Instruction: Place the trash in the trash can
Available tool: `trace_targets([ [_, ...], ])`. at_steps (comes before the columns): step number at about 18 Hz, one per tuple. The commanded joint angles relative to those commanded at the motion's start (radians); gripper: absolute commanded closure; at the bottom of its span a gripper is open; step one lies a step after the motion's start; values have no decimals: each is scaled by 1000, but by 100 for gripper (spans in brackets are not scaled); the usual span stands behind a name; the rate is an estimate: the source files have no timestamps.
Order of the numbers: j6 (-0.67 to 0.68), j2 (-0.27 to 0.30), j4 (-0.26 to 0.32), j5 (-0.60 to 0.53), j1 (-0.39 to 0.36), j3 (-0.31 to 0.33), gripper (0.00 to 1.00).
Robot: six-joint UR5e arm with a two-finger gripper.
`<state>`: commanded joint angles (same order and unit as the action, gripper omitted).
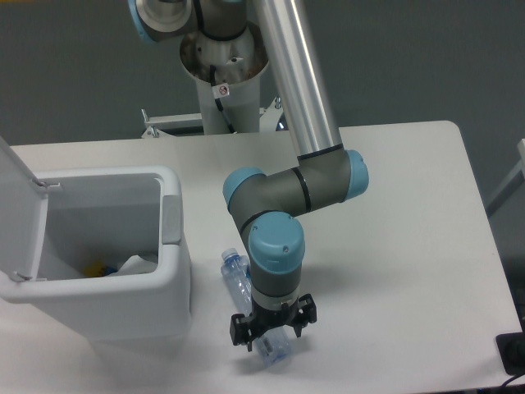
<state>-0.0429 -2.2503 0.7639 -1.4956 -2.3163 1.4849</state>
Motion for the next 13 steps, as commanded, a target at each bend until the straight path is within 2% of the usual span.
trace_targets([
  [6,2,-12,0,-21,5,2,0],
  [7,2,-12,2,-21,5,2,6],
  [8,0,-11,3,-20,5,3,17],
  [9,0,-11,3,-20,5,3,23],
  [13,0,-12,3,-20,5,3,30],
])
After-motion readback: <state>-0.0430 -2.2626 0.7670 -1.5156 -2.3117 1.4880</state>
